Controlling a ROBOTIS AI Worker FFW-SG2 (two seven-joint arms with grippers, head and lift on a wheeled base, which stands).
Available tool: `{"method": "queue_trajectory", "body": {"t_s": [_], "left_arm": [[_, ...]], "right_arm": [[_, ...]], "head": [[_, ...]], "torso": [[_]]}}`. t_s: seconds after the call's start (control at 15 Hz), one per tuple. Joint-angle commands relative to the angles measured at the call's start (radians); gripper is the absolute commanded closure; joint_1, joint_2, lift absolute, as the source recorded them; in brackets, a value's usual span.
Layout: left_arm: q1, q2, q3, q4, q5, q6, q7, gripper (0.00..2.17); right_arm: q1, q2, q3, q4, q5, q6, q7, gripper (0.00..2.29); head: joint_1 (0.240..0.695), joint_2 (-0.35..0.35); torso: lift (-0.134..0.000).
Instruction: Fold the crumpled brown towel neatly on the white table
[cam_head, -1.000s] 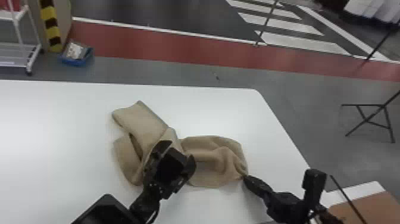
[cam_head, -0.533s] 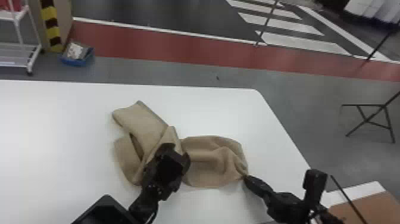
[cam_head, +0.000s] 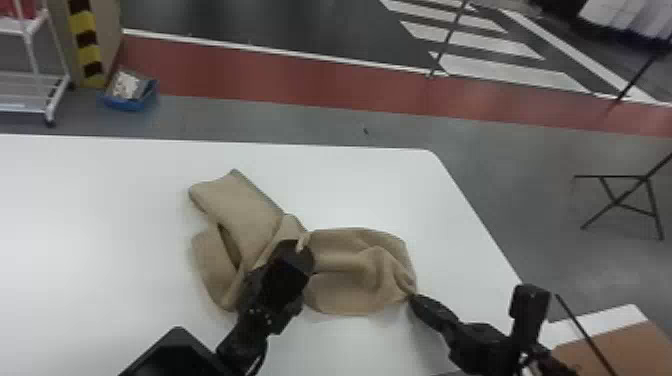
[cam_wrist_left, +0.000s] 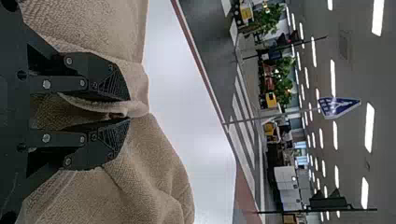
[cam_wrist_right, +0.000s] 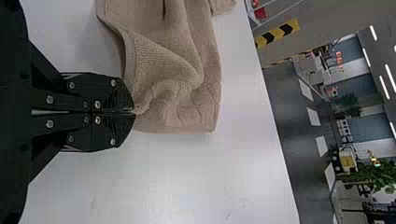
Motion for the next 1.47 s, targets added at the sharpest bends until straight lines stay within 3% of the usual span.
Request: {"method": "queue_trajectory", "body": {"t_s": [0.0, 0.07, 0.2, 0.6, 0.8, 0.93, 1.07, 1.4], "left_arm": [[0.018, 0.003, 0.025, -0.057, 0.019, 0.002, 0.024, 1.11], [0.027, 0.003, 0.033, -0.106, 0.022, 0.002, 0.070, 1.38], [0.053, 0.025, 0.071, -0.225, 0.033, 0.036, 0.076, 1.68], [0.182, 0.145, 0.327, -0.534, 0.149, 0.073, 0.098, 1.69], [0.269, 0.188, 0.487, -0.627, 0.238, 0.073, 0.098, 1.69], [0.315, 0.215, 0.566, -0.679, 0.290, 0.076, 0.098, 1.69], [0.350, 0.226, 0.628, -0.727, 0.332, 0.073, 0.094, 1.69], [0.369, 0.241, 0.678, -0.748, 0.384, 0.076, 0.081, 1.69]], "right_arm": [[0.003, 0.000, -0.007, -0.001, -0.005, 0.000, 0.001, 1.80], [0.001, -0.001, -0.017, -0.001, -0.005, -0.003, 0.001, 1.80], [-0.006, -0.001, -0.037, -0.005, -0.011, 0.000, 0.001, 1.80], [-0.074, -0.010, -0.133, -0.051, -0.022, 0.092, 0.015, 1.80], [-0.148, -0.043, -0.208, -0.076, -0.023, 0.181, 0.024, 1.80], [-0.223, -0.081, -0.271, -0.081, -0.023, 0.298, 0.023, 1.80], [-0.272, -0.127, -0.300, -0.097, -0.026, 0.344, 0.017, 1.80], [-0.376, -0.182, -0.365, -0.099, -0.040, 0.448, -0.012, 1.80]], "head": [[0.695, -0.350], [0.695, -0.350], [0.695, -0.350], [0.695, -0.350], [0.695, -0.350], [0.695, -0.350], [0.695, -0.350], [0.695, -0.350]], "torso": [[-0.124], [-0.124], [-0.124], [-0.124], [-0.124], [-0.124], [-0.124], [-0.124]]}}
